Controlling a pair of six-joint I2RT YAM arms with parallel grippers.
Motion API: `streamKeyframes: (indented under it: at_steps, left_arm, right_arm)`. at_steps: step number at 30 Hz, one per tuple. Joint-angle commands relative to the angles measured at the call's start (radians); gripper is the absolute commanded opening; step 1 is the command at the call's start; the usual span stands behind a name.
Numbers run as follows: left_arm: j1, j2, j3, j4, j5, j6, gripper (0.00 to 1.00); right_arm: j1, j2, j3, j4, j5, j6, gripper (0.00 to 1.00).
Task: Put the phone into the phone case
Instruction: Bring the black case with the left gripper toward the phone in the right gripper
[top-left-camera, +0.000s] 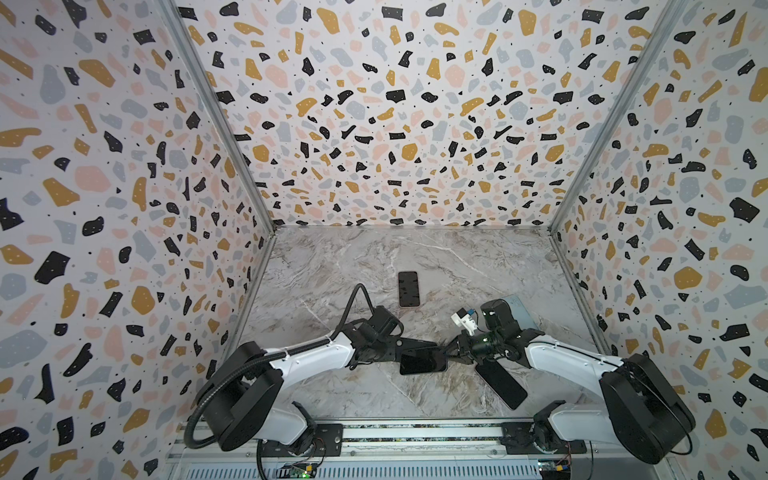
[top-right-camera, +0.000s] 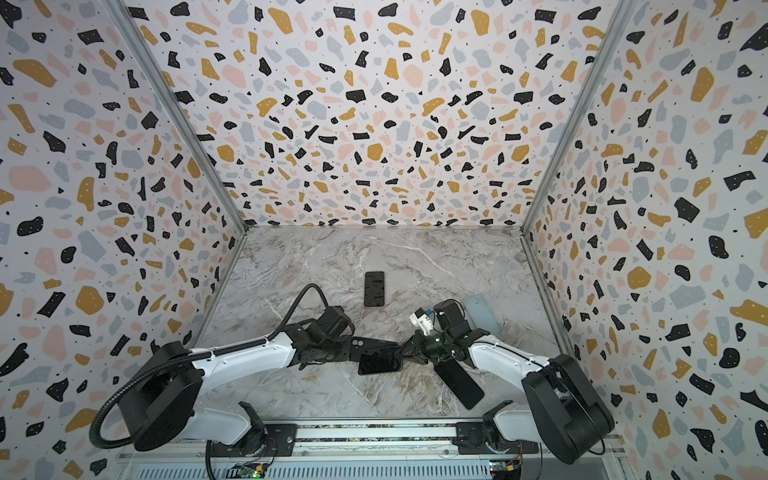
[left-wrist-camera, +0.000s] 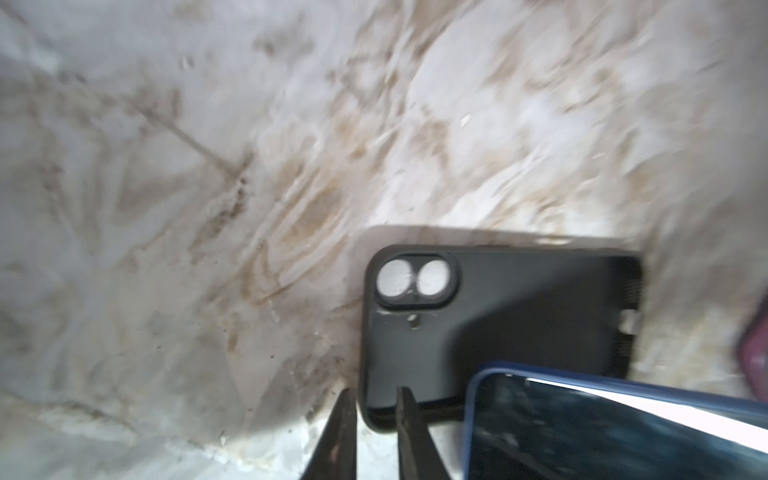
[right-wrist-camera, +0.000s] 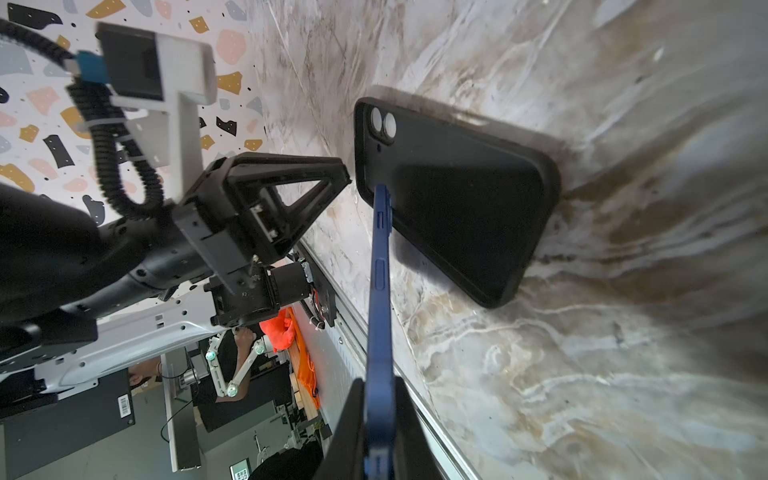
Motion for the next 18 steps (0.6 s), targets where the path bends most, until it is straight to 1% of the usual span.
streamKeyframes:
  at_steps: [1, 6, 12, 18]
  left_arm:
    - [0.04, -0.039, -0.021, 0.036, 0.035, 0.002, 0.29]
    - [0.063, -0.026, -0.019, 0.068, 0.085, 0.008, 0.35]
    - [0.07, -0.007, -0.022, 0.119, 0.147, 0.013, 0.43]
    - [0.08, -0.007, -0.036, 0.146, 0.17, 0.008, 0.45]
  right_arm:
    - [-0.001, 0.002, 0.071, 0.009, -0.064, -0.037, 0.02]
    - [-0.009, 0.04, 0.072, 0.073, -0.109, 0.016, 0.02]
    - [-0.051, 0.058, 0.044, 0.112, -0.112, 0.052, 0.0]
    - [-0.067, 0.087, 0.009, 0.19, -0.12, 0.097, 0.0]
